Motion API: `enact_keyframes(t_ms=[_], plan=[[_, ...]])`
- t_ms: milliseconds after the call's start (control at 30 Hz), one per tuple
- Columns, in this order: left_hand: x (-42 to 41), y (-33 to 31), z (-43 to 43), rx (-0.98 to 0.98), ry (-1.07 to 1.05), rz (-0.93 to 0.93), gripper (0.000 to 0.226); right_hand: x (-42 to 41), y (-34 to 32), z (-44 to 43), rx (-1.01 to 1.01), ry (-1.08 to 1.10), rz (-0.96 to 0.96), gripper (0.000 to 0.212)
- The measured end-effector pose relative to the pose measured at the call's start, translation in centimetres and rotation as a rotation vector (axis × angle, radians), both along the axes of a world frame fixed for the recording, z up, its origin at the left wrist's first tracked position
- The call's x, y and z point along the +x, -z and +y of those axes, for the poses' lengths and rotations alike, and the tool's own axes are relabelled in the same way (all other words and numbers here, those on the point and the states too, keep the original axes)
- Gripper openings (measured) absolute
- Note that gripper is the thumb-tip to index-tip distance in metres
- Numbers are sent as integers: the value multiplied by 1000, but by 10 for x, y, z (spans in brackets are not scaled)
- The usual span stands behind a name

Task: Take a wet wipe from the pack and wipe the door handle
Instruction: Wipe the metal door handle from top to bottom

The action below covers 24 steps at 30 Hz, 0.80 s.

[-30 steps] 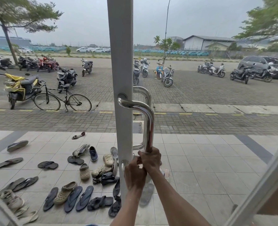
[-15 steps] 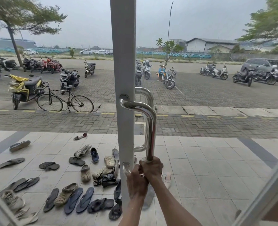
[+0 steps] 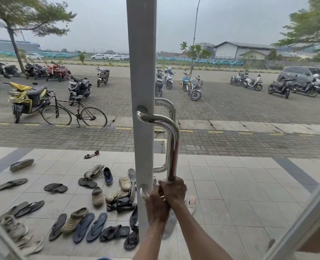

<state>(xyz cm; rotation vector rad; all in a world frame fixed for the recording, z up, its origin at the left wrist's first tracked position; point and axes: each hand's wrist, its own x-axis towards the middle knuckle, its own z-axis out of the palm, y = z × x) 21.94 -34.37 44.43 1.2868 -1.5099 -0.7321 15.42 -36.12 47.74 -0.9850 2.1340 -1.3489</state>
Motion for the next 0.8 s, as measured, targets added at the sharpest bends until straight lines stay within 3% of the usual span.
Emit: enact_keyframes(t_ms=[200, 400, 567, 700, 800], plan=[[0, 6, -1, 38, 81, 88, 36, -7, -9, 7, -7, -100, 9, 36], [-9, -18, -4, -75, -35, 98, 14, -15, -37, 13, -265, -191, 64, 60], [-8, -14, -2, -41, 13, 46, 20, -18, -56, 17, -572, -103, 138, 36], [-5, -4, 1, -1, 27, -40, 14, -19, -54, 17, -571, -104, 240, 30], [-7, -9, 3, -38, 18, -1, 17, -20, -53, 17, -527, -94, 271, 31]])
